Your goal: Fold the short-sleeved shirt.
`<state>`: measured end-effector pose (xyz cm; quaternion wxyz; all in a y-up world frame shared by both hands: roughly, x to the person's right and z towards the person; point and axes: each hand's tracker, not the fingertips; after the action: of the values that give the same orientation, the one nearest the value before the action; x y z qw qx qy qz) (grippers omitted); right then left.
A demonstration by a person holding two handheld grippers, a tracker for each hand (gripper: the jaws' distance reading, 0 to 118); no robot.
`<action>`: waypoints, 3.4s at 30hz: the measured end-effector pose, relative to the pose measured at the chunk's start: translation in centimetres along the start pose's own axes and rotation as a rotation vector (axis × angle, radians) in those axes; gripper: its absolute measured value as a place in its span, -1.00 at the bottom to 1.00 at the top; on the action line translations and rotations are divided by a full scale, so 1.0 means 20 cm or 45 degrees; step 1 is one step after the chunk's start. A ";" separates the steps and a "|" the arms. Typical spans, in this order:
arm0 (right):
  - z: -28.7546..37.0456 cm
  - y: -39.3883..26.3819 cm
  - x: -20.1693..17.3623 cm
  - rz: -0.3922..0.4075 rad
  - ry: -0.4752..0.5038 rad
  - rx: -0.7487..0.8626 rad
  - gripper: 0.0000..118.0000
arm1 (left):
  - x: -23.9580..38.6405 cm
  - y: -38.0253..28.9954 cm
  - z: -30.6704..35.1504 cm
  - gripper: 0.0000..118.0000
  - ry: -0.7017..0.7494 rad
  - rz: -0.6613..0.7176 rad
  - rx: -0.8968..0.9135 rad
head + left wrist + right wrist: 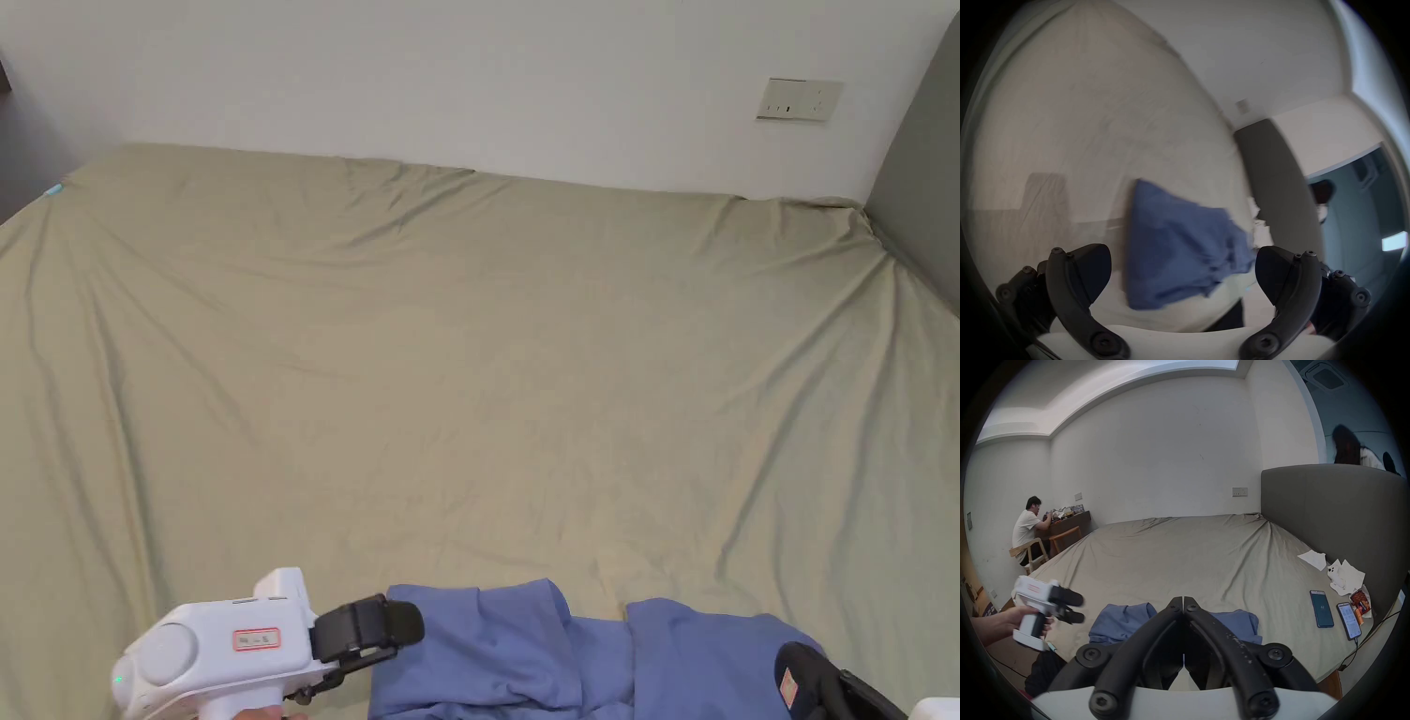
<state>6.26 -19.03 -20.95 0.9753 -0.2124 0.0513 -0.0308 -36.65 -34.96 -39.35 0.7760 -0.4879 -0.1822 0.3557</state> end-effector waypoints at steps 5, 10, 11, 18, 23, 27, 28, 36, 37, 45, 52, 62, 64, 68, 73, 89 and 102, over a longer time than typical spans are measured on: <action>0.01 -0.01 0.00 0.012 0.005 -0.015 -1.00 | 0.04 -0.02 -0.10 0.92 -0.026 -0.056 -0.074; 0.01 -0.04 0.00 0.000 0.002 -0.042 -1.00 | 0.07 -0.01 -0.12 -0.79 -0.054 -0.068 -0.156; 0.02 -0.04 0.00 -0.003 0.004 -0.043 -1.00 | 0.07 0.00 -0.11 -0.79 -0.054 -0.068 -0.169; 0.04 -0.02 0.00 0.007 0.009 -0.035 -1.00 | -0.03 0.07 0.22 -0.80 -0.084 -0.024 -0.102; 0.03 -0.01 -0.02 0.022 0.025 -0.033 -1.00 | -0.10 0.16 0.58 -0.80 0.138 -0.140 -0.027; 0.02 -0.01 -0.04 0.030 0.048 -0.039 -1.00 | -0.07 0.21 0.80 -0.80 0.378 -0.254 -0.015; 0.01 -0.01 -0.04 0.032 0.051 -0.043 -1.00 | -0.02 0.21 0.82 -0.80 0.445 -0.298 -0.011; 0.01 -0.03 -0.05 0.011 0.069 -0.058 -1.00 | 0.53 0.15 0.54 -0.80 0.428 -0.508 -0.090; 0.01 -0.03 -0.04 0.008 0.067 -0.061 -1.00 | 0.60 0.14 0.46 -0.80 0.408 -0.561 -0.125; 0.05 -0.05 0.06 -0.021 0.011 -0.087 -1.00 | 1.00 -0.13 -0.26 -0.80 0.343 -0.746 -0.358; 0.06 -0.07 0.13 -0.055 -0.033 -0.101 -1.00 | 0.99 -0.26 -0.62 -0.44 0.403 -0.718 -0.381; 0.07 -0.08 0.13 -0.070 -0.033 -0.100 -1.00 | 0.78 -0.11 -0.04 0.12 -0.012 -0.427 0.179; 0.07 -0.09 0.14 -0.079 -0.028 -0.105 -1.00 | 0.72 -0.19 -0.05 -1.00 0.204 -0.577 0.369; 0.04 -0.11 0.15 -0.087 -0.014 -0.126 -1.00 | 0.68 -0.41 -0.26 -0.99 0.268 -0.773 0.373; 0.06 -0.11 0.18 -0.106 -0.029 -0.130 -1.00 | 0.79 -0.72 -0.63 -0.99 0.342 -0.985 0.244; -0.05 -0.03 0.17 -0.003 0.011 -0.168 -1.00 | 1.03 -0.81 -0.42 -0.99 -0.026 -0.852 -0.034; -1.01 -0.42 -0.20 0.128 0.323 -0.727 -1.00 | 0.50 -0.53 0.49 -1.00 0.257 -0.596 0.341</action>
<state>-0.26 -34.53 -35.31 0.8625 -0.4692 0.1898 0.0069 -32.04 -24.41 -26.21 0.9087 -0.3587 -0.1632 0.1376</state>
